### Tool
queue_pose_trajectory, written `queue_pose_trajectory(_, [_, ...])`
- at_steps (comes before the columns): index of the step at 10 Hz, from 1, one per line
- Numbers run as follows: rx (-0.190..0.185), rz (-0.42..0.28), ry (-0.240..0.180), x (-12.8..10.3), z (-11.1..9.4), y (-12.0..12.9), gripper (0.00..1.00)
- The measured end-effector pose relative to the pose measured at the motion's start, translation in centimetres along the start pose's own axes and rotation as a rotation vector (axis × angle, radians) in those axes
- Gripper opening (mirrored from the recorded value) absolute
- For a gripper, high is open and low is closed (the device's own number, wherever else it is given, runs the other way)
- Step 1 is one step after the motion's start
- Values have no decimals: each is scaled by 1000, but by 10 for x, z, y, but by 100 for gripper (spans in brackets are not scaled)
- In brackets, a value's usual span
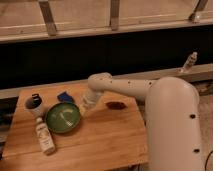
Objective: Push the ceramic bowl across the table
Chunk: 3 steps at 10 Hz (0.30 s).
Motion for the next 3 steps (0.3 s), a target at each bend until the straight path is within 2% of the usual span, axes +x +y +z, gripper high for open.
queue_pose_trajectory(1, [73, 5, -9, -3, -17, -1, 0])
queue_pose_trajectory(3, [202, 79, -26, 3, -48, -34, 4])
